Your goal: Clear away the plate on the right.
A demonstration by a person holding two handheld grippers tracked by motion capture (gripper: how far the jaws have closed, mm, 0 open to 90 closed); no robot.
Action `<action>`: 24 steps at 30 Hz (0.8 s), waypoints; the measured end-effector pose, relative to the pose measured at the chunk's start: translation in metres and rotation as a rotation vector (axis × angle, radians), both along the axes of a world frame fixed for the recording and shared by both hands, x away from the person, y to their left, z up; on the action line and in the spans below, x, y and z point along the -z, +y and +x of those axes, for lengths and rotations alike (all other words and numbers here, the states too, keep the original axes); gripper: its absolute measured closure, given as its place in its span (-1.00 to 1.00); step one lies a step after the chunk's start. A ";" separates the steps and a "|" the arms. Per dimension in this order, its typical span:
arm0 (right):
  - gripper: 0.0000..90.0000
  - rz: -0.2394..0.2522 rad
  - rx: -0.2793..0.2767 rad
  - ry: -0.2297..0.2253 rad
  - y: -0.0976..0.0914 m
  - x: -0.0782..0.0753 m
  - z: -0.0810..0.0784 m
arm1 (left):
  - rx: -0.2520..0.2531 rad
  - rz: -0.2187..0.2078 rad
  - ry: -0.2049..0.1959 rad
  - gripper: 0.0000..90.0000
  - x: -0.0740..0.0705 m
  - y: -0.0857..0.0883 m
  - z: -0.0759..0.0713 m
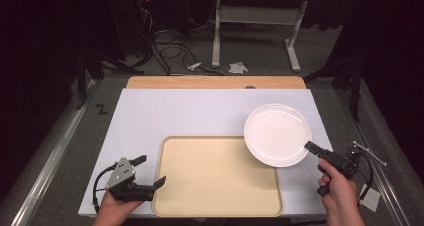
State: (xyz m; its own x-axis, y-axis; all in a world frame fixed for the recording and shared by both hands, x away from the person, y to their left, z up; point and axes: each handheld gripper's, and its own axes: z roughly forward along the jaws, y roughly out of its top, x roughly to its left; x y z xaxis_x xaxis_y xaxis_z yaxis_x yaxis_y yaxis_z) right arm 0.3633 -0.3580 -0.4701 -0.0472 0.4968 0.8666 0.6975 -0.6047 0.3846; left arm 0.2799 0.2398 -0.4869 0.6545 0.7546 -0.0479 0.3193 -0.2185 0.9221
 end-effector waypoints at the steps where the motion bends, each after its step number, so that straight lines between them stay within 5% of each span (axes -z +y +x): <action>1: 0.98 -0.002 -0.007 -0.003 0.002 -0.002 0.001 | -0.001 0.000 0.001 -0.87 0.000 0.000 0.000; 24: 0.98 -0.006 -0.108 -0.012 0.044 -0.006 0.018 | -0.006 -0.003 0.003 -0.87 0.001 0.002 0.000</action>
State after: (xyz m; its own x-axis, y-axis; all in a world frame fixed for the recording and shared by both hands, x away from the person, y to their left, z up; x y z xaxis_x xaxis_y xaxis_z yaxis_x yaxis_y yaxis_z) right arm 0.3818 -0.3140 -0.4644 -0.1110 0.4931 0.8628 0.7541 -0.5238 0.3963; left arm 0.2804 0.2416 -0.4874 0.6497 0.7585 -0.0518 0.3233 -0.2139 0.9218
